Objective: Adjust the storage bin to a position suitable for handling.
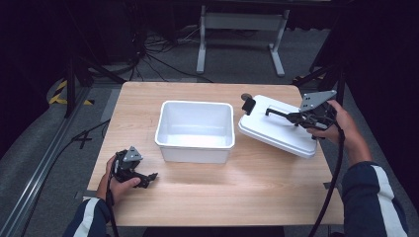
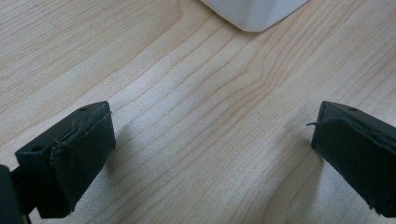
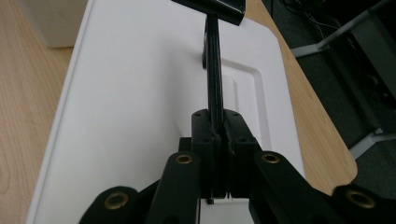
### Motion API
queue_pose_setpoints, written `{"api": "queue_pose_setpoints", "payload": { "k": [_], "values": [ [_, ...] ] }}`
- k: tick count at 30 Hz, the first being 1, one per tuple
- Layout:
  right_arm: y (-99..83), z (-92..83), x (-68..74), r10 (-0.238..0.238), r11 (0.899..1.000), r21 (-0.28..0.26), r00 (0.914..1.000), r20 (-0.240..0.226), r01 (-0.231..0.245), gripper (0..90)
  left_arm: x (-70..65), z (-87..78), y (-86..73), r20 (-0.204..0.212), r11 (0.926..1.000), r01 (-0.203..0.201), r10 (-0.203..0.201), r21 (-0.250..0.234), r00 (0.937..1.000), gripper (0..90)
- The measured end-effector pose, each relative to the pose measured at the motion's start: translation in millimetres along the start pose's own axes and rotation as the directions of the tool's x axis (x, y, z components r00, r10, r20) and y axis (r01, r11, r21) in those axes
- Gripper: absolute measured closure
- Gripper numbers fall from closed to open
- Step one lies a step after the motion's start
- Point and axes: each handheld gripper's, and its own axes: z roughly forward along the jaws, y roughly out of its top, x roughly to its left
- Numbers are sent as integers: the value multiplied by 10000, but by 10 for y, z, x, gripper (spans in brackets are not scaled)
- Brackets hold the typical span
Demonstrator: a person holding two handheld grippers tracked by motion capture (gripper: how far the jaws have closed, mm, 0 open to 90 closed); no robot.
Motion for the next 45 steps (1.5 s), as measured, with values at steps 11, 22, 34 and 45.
{"api": "queue_pose_setpoints", "payload": {
  "k": [11,22,34,45],
  "values": [
    [-98,222,13,240,9988,427,9994,-243,-229,849,0,0,0,-1,10000,-4,4,0,10000,1],
    [-230,466,30,549,9959,750,9969,-564,-506,849,0,0,0,0,10000,0,0,0,10000,1],
    [-275,732,65,725,9931,967,9952,-659,-659,849,-2,0,-2,11,10000,16,-16,-9,10000,1],
    [-407,850,83,983,9869,1355,9924,-742,-876,845,-1,-1,-1,5,10000,0,0,-5,10000,1]
  ]
}}
